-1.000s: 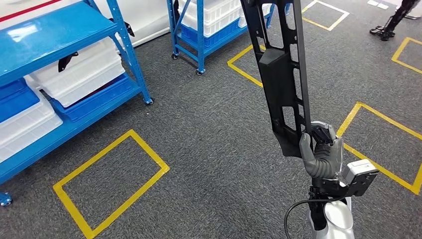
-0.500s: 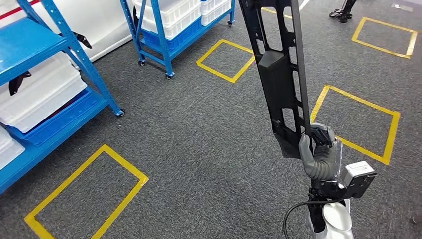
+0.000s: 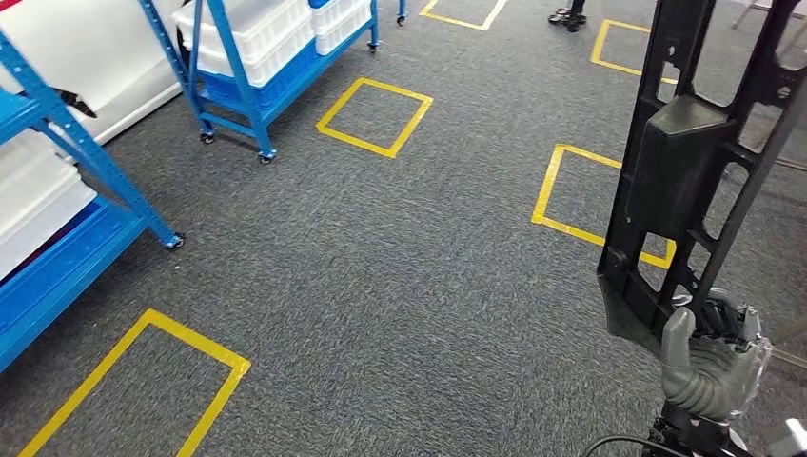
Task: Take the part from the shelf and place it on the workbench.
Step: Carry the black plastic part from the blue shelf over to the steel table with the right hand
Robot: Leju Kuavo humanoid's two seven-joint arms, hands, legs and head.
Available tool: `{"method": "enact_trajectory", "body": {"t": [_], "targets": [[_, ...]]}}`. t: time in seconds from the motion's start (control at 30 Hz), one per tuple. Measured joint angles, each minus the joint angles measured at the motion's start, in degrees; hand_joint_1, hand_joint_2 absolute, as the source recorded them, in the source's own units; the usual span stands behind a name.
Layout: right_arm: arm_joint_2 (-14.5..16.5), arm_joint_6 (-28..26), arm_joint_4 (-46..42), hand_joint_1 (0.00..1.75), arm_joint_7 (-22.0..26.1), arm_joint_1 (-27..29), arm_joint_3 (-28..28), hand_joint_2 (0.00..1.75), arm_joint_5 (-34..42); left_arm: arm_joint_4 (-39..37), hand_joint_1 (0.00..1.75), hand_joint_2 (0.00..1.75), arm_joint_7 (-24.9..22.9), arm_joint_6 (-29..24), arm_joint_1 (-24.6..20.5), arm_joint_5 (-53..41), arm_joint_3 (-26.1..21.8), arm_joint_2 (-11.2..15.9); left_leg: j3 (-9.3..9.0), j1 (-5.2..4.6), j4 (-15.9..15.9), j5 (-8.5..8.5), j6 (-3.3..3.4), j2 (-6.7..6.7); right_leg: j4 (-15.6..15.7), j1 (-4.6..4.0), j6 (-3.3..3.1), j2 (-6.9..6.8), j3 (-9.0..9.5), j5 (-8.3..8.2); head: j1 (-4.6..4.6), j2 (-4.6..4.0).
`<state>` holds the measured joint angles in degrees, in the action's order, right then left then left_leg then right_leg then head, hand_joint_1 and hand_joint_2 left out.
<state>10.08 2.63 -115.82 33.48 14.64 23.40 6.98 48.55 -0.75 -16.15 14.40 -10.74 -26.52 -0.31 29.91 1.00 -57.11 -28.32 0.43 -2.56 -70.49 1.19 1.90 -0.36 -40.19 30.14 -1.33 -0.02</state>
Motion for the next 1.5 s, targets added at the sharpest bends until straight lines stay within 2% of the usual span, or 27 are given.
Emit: {"method": "enact_trajectory", "body": {"t": [0.1, 0.13, 0.2, 0.23, 0.3, 0.33, 0.4, 0.43, 0.47, 0.5, 0.57, 0.63, 0.7, 0.77, 0.87, 0.93, 0.97, 1.03, 1.07, 1.13, 1.17, 1.23, 1.3, 1.37, 1.43, 1.47, 1.5], "targets": [[0.4, -3.0, -1.2, 1.66, -0.4, -0.4, 0.2, 1.75, -3.1, -14.1, 0.00, 1.75, 6.2, -2.4, -4.5, -0.9, -2.8, 5.2, -1.11, -0.33, -0.2, -1.18, -1.35, -3.07, 9.4, 0.40, 0.20, -3.68, 4.98, -3.36, -0.04, 0.00], [0.3, -4.8, -1.3, 1.66, -0.4, -0.5, -0.3, 1.75, -3.7, -17.6, 0.00, 1.75, 6.0, -2.9, -6.0, -1.2, -3.3, 6.2, -1.39, -0.44, -0.2, -1.43, -1.79, -3.81, 10.1, 0.20, -0.17, -4.01, 5.35, -3.42, -0.06, 0.00], [0.1, -7.2, -1.7, 1.66, -0.4, -0.6, -1.5, 1.75, -4.2, -22.7, 0.00, 1.75, 5.5, -3.3, -8.4, -1.6, -4.0, 7.3, -1.97, -0.19, 0.0, -1.68, -2.60, -4.94, 10.2, -0.18, -1.19, -2.57, 5.29, -3.57, -0.11, 0.00], [0.0, -7.8, -1.9, 1.66, -0.3, -0.5, -1.9, 1.75, -4.2, -24.5, 0.00, 1.75, 5.3, -3.4, -9.2, -1.7, -4.2, 7.7, -2.11, 0.03, -0.3, -2.10, -2.94, -4.29, 10.4, -0.22, -1.65, -1.94, 5.30, -3.74, -0.11, 0.00], [-0.1, -8.5, -2.5, 1.66, -0.2, -0.4, -2.8, 1.75, -4.1, -27.5, 0.00, 1.75, 4.9, -3.5, -10.2, -2.1, -4.4, 8.4, -0.95, 0.41, -3.7, -4.67, -3.26, -1.06, 10.9, -0.18, -2.51, -0.65, 5.36, -4.08, -0.13, 0.00], [-0.2, -8.8, -2.7, 1.66, -0.1, -0.3, -3.2, 1.75, -3.9, -28.7, 0.00, 1.75, 4.7, -3.5, -10.4, -2.2, -4.5, 8.8, 0.62, 0.44, -7.2, -6.70, -3.25, 0.79, 11.0, -0.30, -2.79, 0.00, 5.35, -4.13, -0.13, 0.00], [-0.3, -9.3, -2.8, 1.66, 0.0, 0.0, -3.9, 1.75, -3.5, -30.7, 0.00, 1.75, 4.4, -3.6, -10.6, -2.4, -4.7, 9.2, 4.41, 0.30, -14.6, -9.72, -3.04, 2.07, 10.9, -0.68, -3.12, 1.54, 5.33, -4.10, -0.14, 0.00], [-0.4, -9.4, -2.9, 1.66, 0.0, 0.1, -4.2, 1.75, -3.4, -31.5, 0.00, 1.75, 4.3, -3.6, -10.7, -2.4, -4.8, 9.4, 5.57, 0.22, -16.4, -9.70, -2.85, 2.21, 10.9, -0.89, -3.19, 2.39, 5.37, -4.08, -0.13, 0.00], [-0.4, -9.5, -2.9, 1.66, 0.0, 0.3, -4.4, 1.75, -3.2, -32.2, 0.00, 1.75, 4.3, -3.6, -10.8, -2.4, -4.8, 9.4, 5.71, 0.16, -15.8, -8.41, -2.57, 2.35, 10.9, -1.07, -3.23, 3.25, 5.44, -4.06, -0.13, 0.00], [-0.4, -9.6, -2.9, 1.66, 0.0, 0.4, -4.6, 1.75, -3.1, -32.6, 0.00, 1.75, 4.3, -3.6, -11.0, -2.4, -4.8, 9.5, 4.81, 0.09, -13.0, -6.15, -2.22, 2.73, 10.8, -1.22, -3.25, 4.09, 5.57, -4.04, -0.13, 0.00], [-0.5, -9.7, -2.9, 1.66, 0.0, 0.4, -4.9, 1.75, -3.1, -33.4, 0.00, 1.75, 4.3, -3.6, -11.2, -2.4, -4.8, 9.8, 1.97, -0.03, -5.4, -2.05, -1.41, 5.07, 10.7, -1.39, -3.20, 5.56, 5.70, -4.03, -0.13, 0.00], [-0.6, -9.8, -2.9, 1.66, 0.0, 0.3, -5.2, 1.75, -3.1, -34.0, 0.00, 1.75, 4.5, -3.5, -11.4, -2.3, -5.0, 10.2, 0.49, -0.23, -1.6, -0.85, -0.97, 6.93, 10.6, -1.22, -2.79, 6.91, 5.47, -4.17, -0.13, 0.00], [-0.8, -10.0, -2.9, 1.66, 0.0, 0.3, -5.7, 1.75, -3.1, -34.3, 0.00, 1.75, 4.9, -3.4, -11.7, -2.2, -5.4, 10.4, 0.20, -0.50, -0.9, -0.73, -0.68, 6.26, 10.8, -0.86, -2.00, 8.30, 5.13, -4.54, -0.13, 0.00], [-0.9, -10.3, -2.9, 1.66, 0.0, 0.3, -6.1, 1.75, -3.2, -34.4, 0.00, 1.75, 5.2, -3.3, -12.1, -2.1, -5.6, 10.5, -0.30, -0.45, 0.1, -0.08, -0.13, 4.79, 10.0, -0.89, -1.44, 6.77, 4.63, -4.04, -0.10, 0.00], [-1.4, -11.1, -2.9, 1.66, 0.1, 0.0, -6.9, 1.75, -3.8, -34.8, 0.00, 1.75, 5.3, -3.0, -12.2, -2.2, -5.7, 10.5, -0.61, -0.45, 1.0, 0.48, 0.54, 2.46, 1.9, -0.95, -0.88, 1.68, 0.78, 0.86, -0.08, 0.00], [-1.7, -11.6, -2.8, 1.66, 0.1, 0.0, -7.6, 1.75, -4.1, -35.0, 0.00, 1.75, 5.2, -2.8, -12.2, -2.3, -5.9, 10.5, -0.53, -0.51, 1.0, 0.42, 0.57, 0.84, -3.9, -0.41, -0.39, 0.92, -1.92, 3.00, -0.07, 0.00], [-1.9, -11.9, -2.7, 1.66, 0.1, 0.1, -7.8, 1.75, -4.1, -35.2, 0.00, 1.75, 5.1, -2.7, -12.3, -2.3, -5.9, 10.5, -0.55, -0.49, 1.0, 0.35, 0.48, 0.07, -4.1, -0.13, -0.13, 0.71, -1.90, 2.54, -0.07, 0.00], [-2.4, -12.2, -2.6, 1.66, 0.1, 0.0, -8.0, 1.75, -4.1, -35.3, 0.00, 1.75, 4.8, -2.4, -12.4, -2.3, -6.0, 10.5, -0.76, -0.39, 0.8, 0.04, 0.07, -1.29, 1.9, 0.34, 0.28, -0.54, 1.59, -0.77, -0.07, 0.00], [-2.5, -12.3, -2.6, 1.66, 0.1, 0.0, -8.0, 1.75, -4.1, -35.4, 0.00, 1.75, 4.7, -2.4, -12.4, -2.4, -6.1, 10.5, -0.90, -0.45, 0.6, -0.23, -0.26, -1.87, 5.8, 0.31, 0.26, -1.95, 3.86, -2.10, -0.07, 0.00], [-2.8, -12.3, -2.5, 1.66, 0.1, -0.1, -8.3, 1.75, -4.1, -35.5, 0.00, 1.75, 4.7, -2.4, -12.5, -2.4, -6.1, 10.6, -1.17, -0.65, 0.3, -0.77, -0.98, -2.95, 10.6, 0.04, -0.27, -3.72, 6.46, -3.29, -0.08, 0.00], [-2.8, -12.3, -2.5, 1.66, 0.1, -0.1, -8.4, 1.75, -4.1, -35.5, 0.00, 1.75, 4.7, -2.4, -12.5, -2.4, -6.1, 10.7, -1.34, -0.75, 0.2, -0.93, -1.33, -3.50, 11.0, -0.22, -0.70, -3.78, 6.56, -3.14, -0.08, 0.00], [-3.0, -12.3, -2.5, 1.66, 0.1, -0.1, -8.6, 1.75, -4.2, -35.6, 0.00, 1.75, 4.6, -2.4, -12.8, -2.4, -6.1, 10.7, -1.70, -0.56, 0.2, -1.22, -1.99, -4.27, 11.2, -0.27, -1.52, -2.34, 6.36, -3.36, -0.09, 0.00], [-3.0, -12.3, -2.6, 1.66, 0.1, -0.1, -8.7, 1.75, -4.2, -35.6, 0.00, 1.75, 4.5, -2.4, -13.0, -2.4, -6.1, 10.7, -1.01, -0.20, -1.9, -2.99, -2.45, -2.14, 11.5, -0.12, -2.38, -1.09, 6.36, -3.63, -0.10, 0.00], [-3.0, -12.3, -2.6, 1.66, 0.1, -0.2, -9.0, 1.75, -4.3, -35.8, 0.00, 1.75, 4.5, -2.3, -12.9, -2.4, -6.1, 10.7, 2.07, 0.01, -8.7, -6.78, -2.50, 1.15, 11.6, -0.27, -3.00, 0.18, 6.33, -3.75, -0.11, 0.00], [-3.0, -12.3, -2.6, 1.66, 0.0, -0.3, -9.2, 1.75, -4.4, -35.9, 0.00, 1.75, 4.4, -2.3, -12.7, -2.4, -6.1, 10.7, 5.85, 0.02, -16.1, -9.42, -2.38, 2.20, 11.6, -0.62, -3.25, 1.70, 6.27, -3.78, -0.11, 0.00], [-3.0, -12.5, -2.5, 1.66, 0.0, -0.3, -9.2, 1.75, -4.7, -35.9, 0.00, 1.75, 4.3, -2.3, -12.6, -2.4, -6.1, 10.6, 6.68, 0.02, -17.3, -9.10, -2.26, 2.31, 11.5, -0.76, -3.29, 2.54, 6.31, -3.79, -0.11, 0.00], [-3.1, -12.8, -2.5, 1.66, -0.1, -0.3, -9.3, 1.75, -5.1, -36.0, 0.00, 1.75, 4.2, -2.2, -12.6, -2.4, -6.1, 10.6, 6.36, 0.02, -16.0, -7.52, -2.07, 2.46, 11.5, -0.87, -3.30, 3.37, 6.42, -3.79, -0.11, 0.00]]}}
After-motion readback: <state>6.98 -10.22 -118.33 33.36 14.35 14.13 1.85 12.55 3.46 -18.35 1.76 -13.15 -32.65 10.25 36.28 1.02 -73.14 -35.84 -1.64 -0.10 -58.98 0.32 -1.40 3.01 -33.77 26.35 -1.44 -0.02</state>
